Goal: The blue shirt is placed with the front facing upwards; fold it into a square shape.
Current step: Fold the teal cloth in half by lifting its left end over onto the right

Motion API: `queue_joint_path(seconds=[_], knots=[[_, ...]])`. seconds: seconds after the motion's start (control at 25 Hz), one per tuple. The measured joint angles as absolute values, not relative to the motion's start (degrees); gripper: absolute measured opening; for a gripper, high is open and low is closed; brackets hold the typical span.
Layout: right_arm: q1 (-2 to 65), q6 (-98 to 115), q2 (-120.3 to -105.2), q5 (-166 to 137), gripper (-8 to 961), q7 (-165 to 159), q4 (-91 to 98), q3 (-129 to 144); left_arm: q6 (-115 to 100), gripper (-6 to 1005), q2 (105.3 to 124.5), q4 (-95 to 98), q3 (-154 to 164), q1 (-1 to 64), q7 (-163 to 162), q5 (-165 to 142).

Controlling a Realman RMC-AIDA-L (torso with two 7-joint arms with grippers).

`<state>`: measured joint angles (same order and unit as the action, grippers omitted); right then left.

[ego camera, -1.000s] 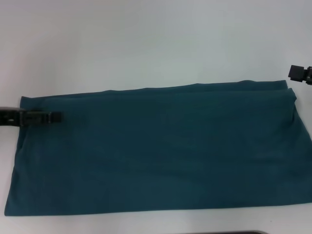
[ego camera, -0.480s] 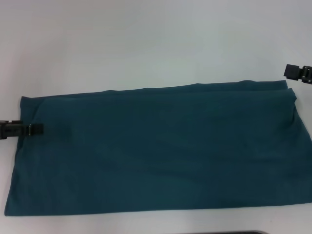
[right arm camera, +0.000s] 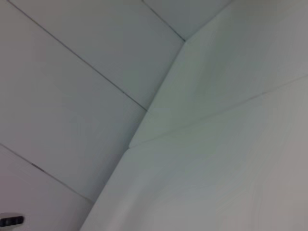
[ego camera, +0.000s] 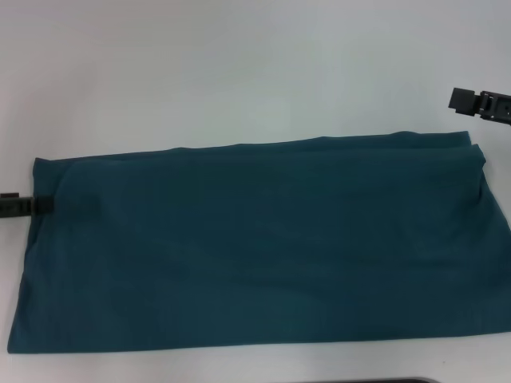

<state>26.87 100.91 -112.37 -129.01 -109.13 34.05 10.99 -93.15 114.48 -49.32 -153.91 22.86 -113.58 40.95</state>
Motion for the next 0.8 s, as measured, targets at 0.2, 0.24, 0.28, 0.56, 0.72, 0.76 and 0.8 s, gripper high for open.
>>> queue_joint_path(seconds=[0.2,0.24,0.28,0.56,0.72,0.76,0.8], knots=[[27.2,101.1,-112.19,-128.9,781,-109.6,33.4,11.0,-91.5,932,114.48,-49.3,-153.8,24.0,-113.9,40.8],[27.2,101.1,-112.19,-128.9,792,-109.6,33.4,11.0,-90.9,932,114.49,-49.2,-153.6,24.3,-114.2,40.6],[27.1,101.2,-112.15,-128.9,803,-109.6,33.4,11.0,-90.7,932,114.49,-49.2,-153.5,24.4,-114.4,40.5],[26.3,101.4,-111.96,-128.8,851,-110.0,33.4,10.5,-87.0,931,114.51,-47.3,-152.8,25.5,-115.2,39.8],[26.3,101.6,-111.9,-128.8,855,-110.6,33.4,10.5,-85.1,931,114.46,-46.1,-152.3,26.3,-115.5,39.7],[26.3,101.6,-111.9,-128.8,855,-110.8,33.5,10.5,-84.6,931,114.45,-45.7,-152.1,26.5,-115.6,39.7],[26.3,101.7,-111.89,-128.8,855,-110.9,33.5,10.5,-84.1,931,114.42,-45.4,-151.9,26.6,-115.8,39.6]])
